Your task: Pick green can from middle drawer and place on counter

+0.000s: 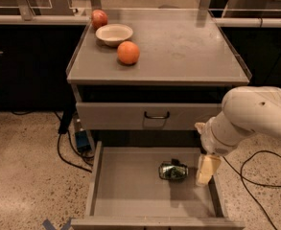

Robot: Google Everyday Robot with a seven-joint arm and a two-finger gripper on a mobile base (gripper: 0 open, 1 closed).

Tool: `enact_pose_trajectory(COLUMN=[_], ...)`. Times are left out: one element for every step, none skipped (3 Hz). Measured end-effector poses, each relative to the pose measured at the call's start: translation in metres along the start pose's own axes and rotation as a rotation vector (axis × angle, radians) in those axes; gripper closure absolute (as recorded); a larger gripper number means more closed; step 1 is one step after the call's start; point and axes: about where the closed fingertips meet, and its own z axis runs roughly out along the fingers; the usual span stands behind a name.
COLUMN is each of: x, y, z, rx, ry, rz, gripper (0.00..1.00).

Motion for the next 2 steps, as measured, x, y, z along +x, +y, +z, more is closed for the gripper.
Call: enact_pose_trajectory(x=[0.005, 0.007], y=[0.001, 0.012], z=[0.046, 0.104], rx=[-0.026, -0.061], ry=[-0.008, 0.005], rz=[-0.013, -0.006], gripper=[0.00, 0.00])
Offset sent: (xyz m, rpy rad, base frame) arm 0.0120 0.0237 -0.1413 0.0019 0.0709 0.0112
